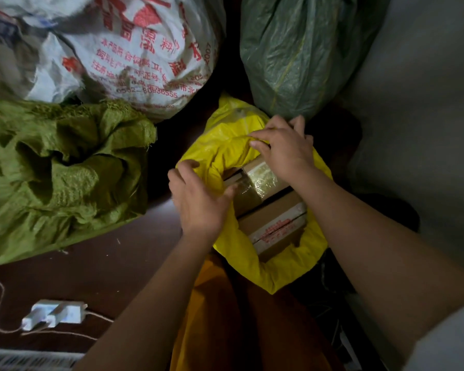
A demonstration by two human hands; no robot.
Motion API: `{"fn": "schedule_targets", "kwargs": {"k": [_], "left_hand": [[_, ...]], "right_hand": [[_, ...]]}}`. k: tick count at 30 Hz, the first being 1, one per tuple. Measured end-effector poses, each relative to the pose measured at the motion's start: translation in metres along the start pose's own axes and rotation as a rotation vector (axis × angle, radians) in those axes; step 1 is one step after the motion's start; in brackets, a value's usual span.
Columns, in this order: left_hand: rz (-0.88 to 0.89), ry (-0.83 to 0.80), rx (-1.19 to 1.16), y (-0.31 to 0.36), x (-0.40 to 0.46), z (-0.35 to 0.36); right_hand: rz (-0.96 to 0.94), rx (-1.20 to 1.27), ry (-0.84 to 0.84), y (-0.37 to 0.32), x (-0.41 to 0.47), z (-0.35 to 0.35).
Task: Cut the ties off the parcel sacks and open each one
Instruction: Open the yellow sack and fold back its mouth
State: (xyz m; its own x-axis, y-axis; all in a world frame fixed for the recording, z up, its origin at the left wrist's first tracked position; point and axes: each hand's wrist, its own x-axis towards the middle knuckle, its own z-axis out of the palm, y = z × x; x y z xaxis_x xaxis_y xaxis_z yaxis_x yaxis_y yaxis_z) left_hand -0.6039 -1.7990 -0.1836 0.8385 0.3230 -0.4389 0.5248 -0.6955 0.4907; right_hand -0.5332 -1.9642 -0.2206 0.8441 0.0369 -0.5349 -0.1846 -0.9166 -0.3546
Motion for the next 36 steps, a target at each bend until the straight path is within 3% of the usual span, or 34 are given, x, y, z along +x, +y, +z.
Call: {"fn": "schedule_targets", "kwargs": {"k": [2,5,11,17,19,22,24,27,31,34,36], "left_hand": [[0.023,-0.048,0.007,-0.003,-0.017,0.007],[0.048,-0.059,-0.168,-0.008,-0.026,0.014],[0.033,-0.047,-0.269,-0.015,0.010,0.004],[-0.068,-0.142,-0.407,-0.017,0.051,-0.016],[-0.129,-0.212,-0.446,-0.014,0.059,-0.011],[-0.157,-0.298,-0.454,-0.009,0.064,-0.001],[-0.129,-0.341,-0.459,-0.004,0.066,0.002],[-0.100,-0.389,-0.450,0.000,0.068,0.005],[-0.094,-0.436,-0.437,-0.001,0.066,0.006],[-0.106,-0.439,-0.414,0.000,0.065,0.005],[-0.102,-0.452,-0.372,-0.002,0.061,0.005]], "right_hand": [[0.032,0.026,0.004,0.002,0.000,-0.001],[0.061,0.027,0.011,0.005,-0.001,0.001],[0.148,0.104,0.039,0.017,-0.010,0.012],[0.270,0.697,-0.038,0.024,-0.029,0.018],[0.299,0.784,-0.012,0.028,-0.035,0.023],[0.286,0.511,0.019,0.041,-0.032,0.030],[0.233,0.192,0.088,0.049,-0.030,0.028],[-0.080,0.121,0.224,0.047,-0.030,0.019],[-0.385,0.224,0.085,0.032,-0.026,0.013],[-0.440,0.103,0.001,0.018,-0.021,0.016],[-0.436,0.158,-0.011,0.013,-0.018,0.018]]}}
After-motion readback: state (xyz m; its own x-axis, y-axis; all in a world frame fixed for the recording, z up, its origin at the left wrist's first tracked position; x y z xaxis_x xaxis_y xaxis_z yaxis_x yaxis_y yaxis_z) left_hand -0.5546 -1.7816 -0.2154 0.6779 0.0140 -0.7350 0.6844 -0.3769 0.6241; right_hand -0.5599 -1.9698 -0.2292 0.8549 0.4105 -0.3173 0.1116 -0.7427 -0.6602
